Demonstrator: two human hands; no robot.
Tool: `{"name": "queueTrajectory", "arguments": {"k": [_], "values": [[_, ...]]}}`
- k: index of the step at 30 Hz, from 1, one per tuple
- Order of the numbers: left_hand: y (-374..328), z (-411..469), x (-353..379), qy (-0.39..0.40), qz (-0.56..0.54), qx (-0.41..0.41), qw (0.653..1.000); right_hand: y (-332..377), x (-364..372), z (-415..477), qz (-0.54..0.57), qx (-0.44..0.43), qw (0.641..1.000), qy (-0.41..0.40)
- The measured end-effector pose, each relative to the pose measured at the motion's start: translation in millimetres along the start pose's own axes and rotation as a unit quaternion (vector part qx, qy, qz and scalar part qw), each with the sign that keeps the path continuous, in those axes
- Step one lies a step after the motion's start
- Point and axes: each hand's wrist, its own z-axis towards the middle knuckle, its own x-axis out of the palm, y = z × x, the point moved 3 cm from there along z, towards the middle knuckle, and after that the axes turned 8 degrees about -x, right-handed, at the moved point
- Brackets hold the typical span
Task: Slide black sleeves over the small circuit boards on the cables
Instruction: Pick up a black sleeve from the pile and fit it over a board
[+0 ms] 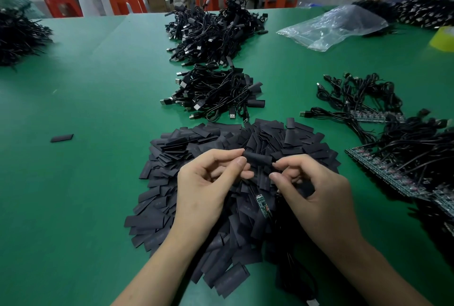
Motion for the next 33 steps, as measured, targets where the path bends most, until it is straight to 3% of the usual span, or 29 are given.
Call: {"name": "queueTrajectory", "arguments": {"k": [7,15,21,26,33], "values": [[-0.5,1.0,-0.7,-0.001,0.015,0.014,1.000,2.0,-0.7,-0.1,0.033,0.031,0.999,-0.008],[-3.0,-1.3,-1.8,-0.033,0.140,0.129,0.981,11.0,2.1,-0.8,0.072,0.039,0.996,-0.018],[-0.6,-3.1,-1.9,-0.044,0.107,0.099,0.988,6.3,3.2,1.5,0.129,0.074,0.989,0.006],[-1.6,-2.1,1.9,-0.016,0.016,0.037,0.999,-5.5,6.3,4.2,0.327,0.203,0.922,0.051],[-3.7,-4.3,3.1,-0.025,0.016,0.039,0.999,-6.2,9.6,3.0,0.344,0.195,0.918,0.042]]}}
